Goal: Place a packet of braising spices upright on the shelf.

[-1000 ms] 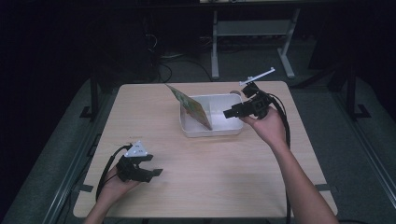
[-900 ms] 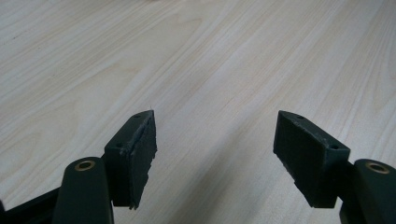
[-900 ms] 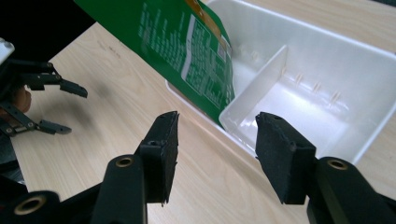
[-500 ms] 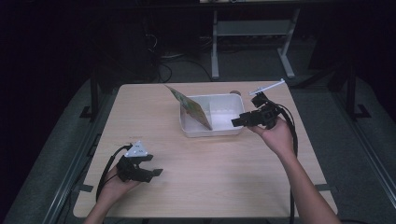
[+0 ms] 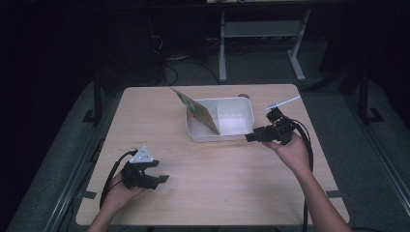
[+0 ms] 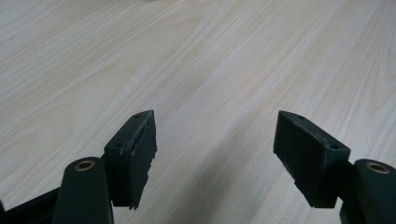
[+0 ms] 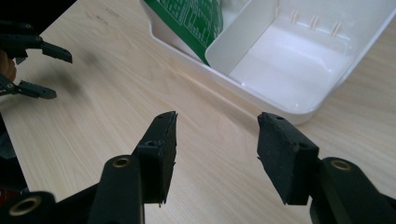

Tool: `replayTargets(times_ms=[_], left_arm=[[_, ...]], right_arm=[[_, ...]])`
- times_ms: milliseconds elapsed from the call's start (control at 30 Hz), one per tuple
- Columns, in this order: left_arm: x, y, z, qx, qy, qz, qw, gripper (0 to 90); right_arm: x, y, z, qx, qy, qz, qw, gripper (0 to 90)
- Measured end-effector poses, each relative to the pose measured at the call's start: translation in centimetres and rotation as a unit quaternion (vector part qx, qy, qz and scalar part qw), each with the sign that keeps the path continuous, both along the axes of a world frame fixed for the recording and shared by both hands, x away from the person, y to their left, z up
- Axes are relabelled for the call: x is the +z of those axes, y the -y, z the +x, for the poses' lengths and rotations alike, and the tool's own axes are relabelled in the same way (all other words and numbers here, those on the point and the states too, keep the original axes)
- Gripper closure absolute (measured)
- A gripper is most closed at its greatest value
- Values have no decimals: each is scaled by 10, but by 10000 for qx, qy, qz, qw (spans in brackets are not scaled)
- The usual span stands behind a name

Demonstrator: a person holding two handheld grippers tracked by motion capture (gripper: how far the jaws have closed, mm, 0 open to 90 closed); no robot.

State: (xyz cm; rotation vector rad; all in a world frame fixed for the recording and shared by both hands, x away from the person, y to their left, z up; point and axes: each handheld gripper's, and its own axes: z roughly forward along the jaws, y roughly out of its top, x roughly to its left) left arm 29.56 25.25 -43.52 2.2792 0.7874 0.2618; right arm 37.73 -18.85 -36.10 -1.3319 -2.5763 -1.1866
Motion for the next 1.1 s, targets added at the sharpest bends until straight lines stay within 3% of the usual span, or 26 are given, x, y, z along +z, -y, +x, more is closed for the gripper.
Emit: replayTargets(times_ms=[1100], left_arm=[[0,2,-1,3,21,-8,10000,298]], right_arm=[[-53,21,-32,-67,-297,47,9995,461]])
